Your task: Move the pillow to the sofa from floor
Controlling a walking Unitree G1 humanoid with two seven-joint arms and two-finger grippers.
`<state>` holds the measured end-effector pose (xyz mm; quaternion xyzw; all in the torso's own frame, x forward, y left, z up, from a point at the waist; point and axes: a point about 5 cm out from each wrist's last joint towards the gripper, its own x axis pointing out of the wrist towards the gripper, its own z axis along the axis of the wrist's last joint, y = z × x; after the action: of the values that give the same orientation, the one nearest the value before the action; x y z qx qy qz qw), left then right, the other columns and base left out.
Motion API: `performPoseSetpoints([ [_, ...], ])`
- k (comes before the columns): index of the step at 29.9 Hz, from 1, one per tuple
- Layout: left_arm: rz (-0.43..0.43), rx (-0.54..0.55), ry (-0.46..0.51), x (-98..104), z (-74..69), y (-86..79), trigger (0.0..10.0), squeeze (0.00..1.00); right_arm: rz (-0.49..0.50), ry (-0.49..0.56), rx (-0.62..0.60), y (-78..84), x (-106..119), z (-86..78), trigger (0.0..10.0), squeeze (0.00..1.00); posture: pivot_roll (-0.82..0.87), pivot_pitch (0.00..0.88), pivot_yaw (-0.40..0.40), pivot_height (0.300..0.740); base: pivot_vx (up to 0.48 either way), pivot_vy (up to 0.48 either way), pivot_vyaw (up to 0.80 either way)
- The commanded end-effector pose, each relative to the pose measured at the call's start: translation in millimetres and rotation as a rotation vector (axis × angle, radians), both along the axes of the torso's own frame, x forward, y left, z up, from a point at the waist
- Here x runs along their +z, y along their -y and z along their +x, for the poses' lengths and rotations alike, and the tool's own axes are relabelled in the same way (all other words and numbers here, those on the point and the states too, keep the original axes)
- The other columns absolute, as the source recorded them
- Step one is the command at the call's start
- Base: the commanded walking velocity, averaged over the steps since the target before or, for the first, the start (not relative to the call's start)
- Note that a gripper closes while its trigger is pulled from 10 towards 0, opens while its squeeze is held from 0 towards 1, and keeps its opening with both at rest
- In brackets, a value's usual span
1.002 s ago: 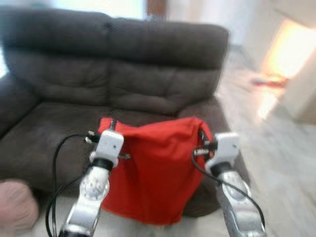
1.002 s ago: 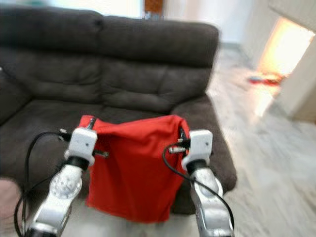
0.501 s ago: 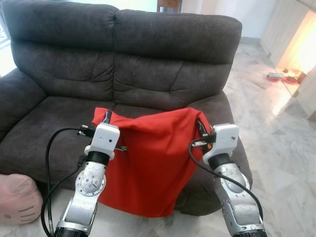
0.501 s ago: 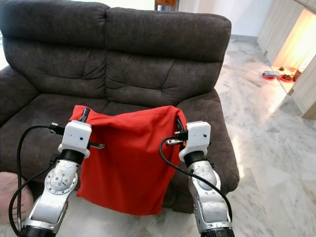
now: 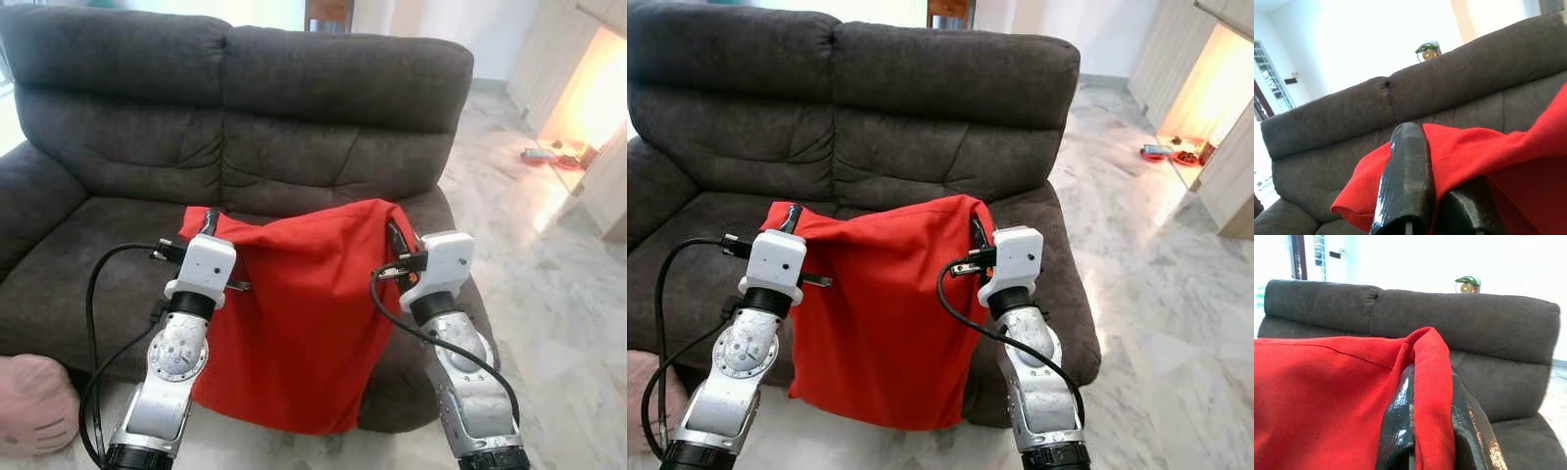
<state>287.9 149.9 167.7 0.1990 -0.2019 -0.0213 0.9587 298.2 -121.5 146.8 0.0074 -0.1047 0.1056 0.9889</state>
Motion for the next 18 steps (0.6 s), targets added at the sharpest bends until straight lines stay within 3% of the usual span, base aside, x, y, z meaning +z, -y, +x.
performPoseSetpoints([
  [1,-0.011,-0.021,0.126,28.5,0.3,4.2,10.0,0.0,0.005,0.086,0.007,-1.9,18.8,3.0,10.0,0.0,0.13,0.0,-0.066,0.738,0.307,0.0,0.0],
  [9,-0.008,0.0,0.113,26.4,-1.4,-1.2,10.0,0.0,0.008,0.083,0.015,-3.9,17.5,0.4,10.0,0.0,0.14,0.0,-0.07,0.738,0.315,0.0,0.0],
  [18,0.013,0.014,0.203,54.3,4.4,-8.2,10.0,0.0,0.034,0.176,0.031,-7.4,43.0,3.8,10.0,0.0,0.14,0.0,-0.067,0.738,0.323,0.0,0.0],
])
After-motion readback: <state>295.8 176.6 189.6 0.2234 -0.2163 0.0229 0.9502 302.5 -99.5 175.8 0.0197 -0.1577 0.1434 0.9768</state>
